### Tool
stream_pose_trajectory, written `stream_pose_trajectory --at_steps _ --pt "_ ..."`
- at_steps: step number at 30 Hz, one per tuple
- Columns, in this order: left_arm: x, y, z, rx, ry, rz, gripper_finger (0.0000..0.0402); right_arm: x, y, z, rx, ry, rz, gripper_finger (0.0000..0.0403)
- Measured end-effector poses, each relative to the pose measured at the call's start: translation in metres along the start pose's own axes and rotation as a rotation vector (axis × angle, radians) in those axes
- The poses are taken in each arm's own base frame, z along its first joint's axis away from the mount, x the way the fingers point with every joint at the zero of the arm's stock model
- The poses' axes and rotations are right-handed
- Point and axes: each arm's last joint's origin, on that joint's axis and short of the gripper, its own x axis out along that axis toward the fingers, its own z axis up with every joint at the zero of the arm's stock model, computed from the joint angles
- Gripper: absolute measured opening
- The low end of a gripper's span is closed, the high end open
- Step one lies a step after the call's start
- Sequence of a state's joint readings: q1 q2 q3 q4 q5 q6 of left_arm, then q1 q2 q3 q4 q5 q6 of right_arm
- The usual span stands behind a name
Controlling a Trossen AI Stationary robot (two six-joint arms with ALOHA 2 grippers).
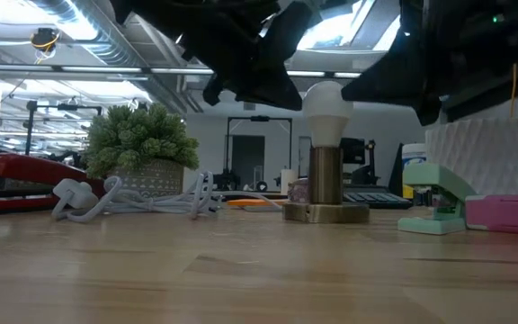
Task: Screw lightbulb
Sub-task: Remove the white lightbulb from the lamp socket
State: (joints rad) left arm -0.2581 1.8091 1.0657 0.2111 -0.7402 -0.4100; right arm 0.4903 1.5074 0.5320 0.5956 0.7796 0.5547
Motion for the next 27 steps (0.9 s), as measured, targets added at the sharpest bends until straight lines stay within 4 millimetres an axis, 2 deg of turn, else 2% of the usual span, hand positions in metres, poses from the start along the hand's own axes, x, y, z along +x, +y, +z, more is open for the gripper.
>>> stream_pose_trajectory --at_steps 17,24,27 --pt "-0.022 -0.025 -0.009 0.014 0.023 -0.158 0.0001 0.000 -0.008 0.000 -0.041 -0.080 -0.192 0.0017" --pt "-0.035 -0.036 -0.015 -0.076 0.033 -0.193 0.0001 -0.001 -0.009 0.000 -0.040 -0.109 -0.234 0.0017" --pt "-0.042 -0.041 -0.017 -0.113 0.037 -0.206 0.0001 -0.004 -0.004 0.005 -0.007 -0.135 -0.197 0.0017"
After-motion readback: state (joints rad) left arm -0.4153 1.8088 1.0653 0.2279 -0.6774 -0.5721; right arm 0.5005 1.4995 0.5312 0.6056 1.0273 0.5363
